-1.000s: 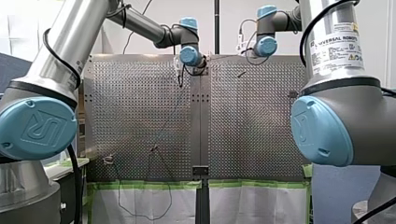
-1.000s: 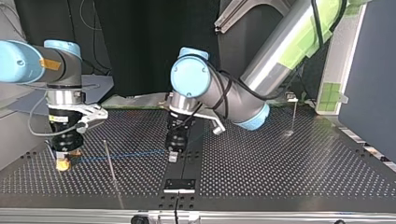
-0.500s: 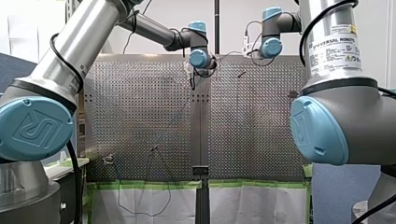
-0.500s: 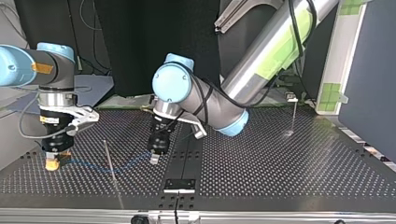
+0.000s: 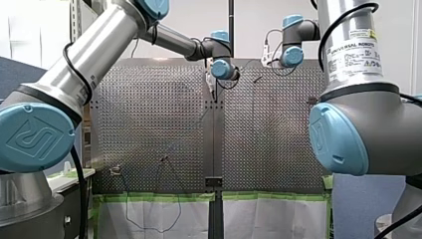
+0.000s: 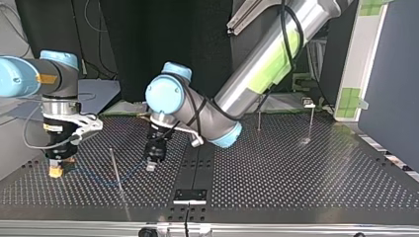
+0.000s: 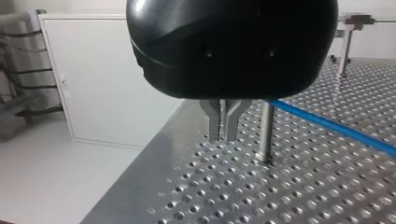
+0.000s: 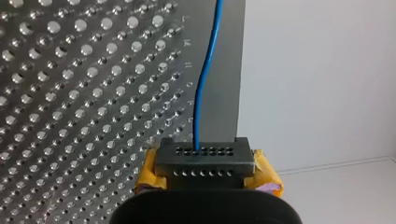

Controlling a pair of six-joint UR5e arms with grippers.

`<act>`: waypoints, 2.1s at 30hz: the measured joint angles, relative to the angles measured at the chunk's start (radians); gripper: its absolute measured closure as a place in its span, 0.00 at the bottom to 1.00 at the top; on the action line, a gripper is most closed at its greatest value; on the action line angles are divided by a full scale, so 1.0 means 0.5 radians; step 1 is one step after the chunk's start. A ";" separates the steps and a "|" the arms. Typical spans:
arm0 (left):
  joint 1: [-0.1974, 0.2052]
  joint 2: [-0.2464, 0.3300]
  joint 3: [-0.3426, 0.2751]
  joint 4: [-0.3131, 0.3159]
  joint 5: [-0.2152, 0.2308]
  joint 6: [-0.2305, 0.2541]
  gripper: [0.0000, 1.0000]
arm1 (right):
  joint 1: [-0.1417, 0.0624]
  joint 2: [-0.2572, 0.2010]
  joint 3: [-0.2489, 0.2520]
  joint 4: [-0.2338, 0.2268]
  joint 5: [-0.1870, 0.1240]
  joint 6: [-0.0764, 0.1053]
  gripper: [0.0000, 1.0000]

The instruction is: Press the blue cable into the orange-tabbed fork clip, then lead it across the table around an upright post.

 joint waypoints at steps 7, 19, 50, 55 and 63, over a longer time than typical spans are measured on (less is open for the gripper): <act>0.010 -0.016 0.121 0.007 0.053 -0.107 1.00 | -0.027 0.030 0.000 -0.002 0.000 0.000 1.00; -0.005 -0.174 0.293 -0.036 0.070 -0.172 1.00 | -0.062 0.102 0.001 -0.006 -0.020 -0.001 1.00; 0.003 -0.225 0.098 0.000 0.072 -0.142 0.56 | -0.027 0.161 0.201 -0.028 -0.013 -0.005 1.00; 0.000 -0.225 0.098 -0.047 0.006 -0.130 0.41 | -0.018 0.163 0.260 -0.048 -0.004 -0.002 1.00; -0.008 -0.225 0.097 -0.104 0.042 -0.113 0.27 | -0.007 0.166 0.363 -0.122 0.043 0.013 1.00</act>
